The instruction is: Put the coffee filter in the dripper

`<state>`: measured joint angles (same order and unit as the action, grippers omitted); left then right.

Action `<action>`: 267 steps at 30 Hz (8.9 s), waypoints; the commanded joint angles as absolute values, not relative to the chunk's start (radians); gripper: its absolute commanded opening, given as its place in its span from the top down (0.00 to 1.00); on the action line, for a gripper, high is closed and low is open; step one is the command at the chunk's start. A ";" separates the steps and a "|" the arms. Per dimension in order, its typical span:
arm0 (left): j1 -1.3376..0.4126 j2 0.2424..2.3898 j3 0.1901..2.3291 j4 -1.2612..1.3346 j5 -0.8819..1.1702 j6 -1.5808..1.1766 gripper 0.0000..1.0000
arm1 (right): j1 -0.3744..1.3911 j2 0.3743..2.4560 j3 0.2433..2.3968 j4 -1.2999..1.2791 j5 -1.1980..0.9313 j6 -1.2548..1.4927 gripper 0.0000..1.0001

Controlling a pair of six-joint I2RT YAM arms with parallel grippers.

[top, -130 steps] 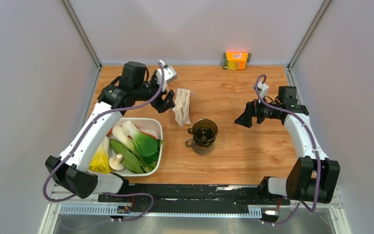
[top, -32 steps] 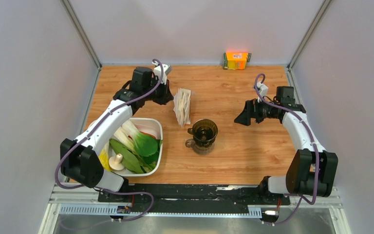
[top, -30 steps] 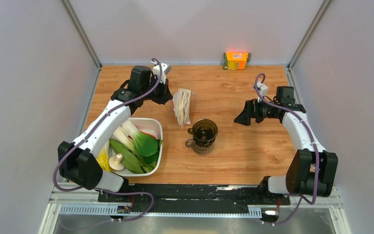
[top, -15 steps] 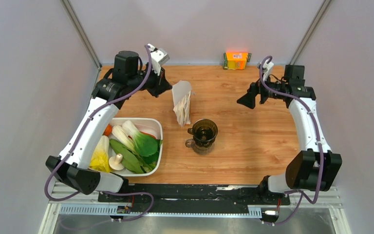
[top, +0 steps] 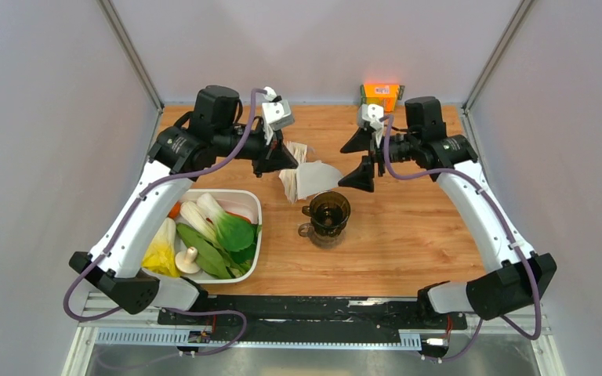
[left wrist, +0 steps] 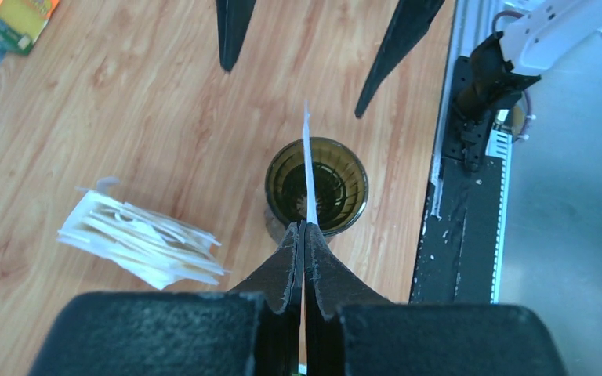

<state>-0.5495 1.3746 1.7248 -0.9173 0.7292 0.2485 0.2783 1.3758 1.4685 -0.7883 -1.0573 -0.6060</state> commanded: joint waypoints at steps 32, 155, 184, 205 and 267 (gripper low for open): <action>-0.409 1.323 1.626 -0.078 0.452 -0.890 0.25 | 0.804 1.221 1.157 0.317 0.634 -0.617 1.00; -0.656 1.331 1.696 -1.034 0.959 0.381 0.70 | 0.741 1.148 1.504 -0.736 -0.775 -0.422 1.00; -0.532 1.156 1.422 -0.388 1.185 -0.219 0.56 | 0.761 1.174 1.476 -0.775 -0.856 -0.518 1.00; -0.555 1.170 1.409 -0.372 1.227 -0.224 1.00 | 0.768 1.158 1.454 -0.780 -0.859 -0.537 1.00; -0.608 1.171 1.445 -0.657 1.001 0.100 0.66 | 0.772 1.209 1.508 -0.809 -0.827 -0.529 1.00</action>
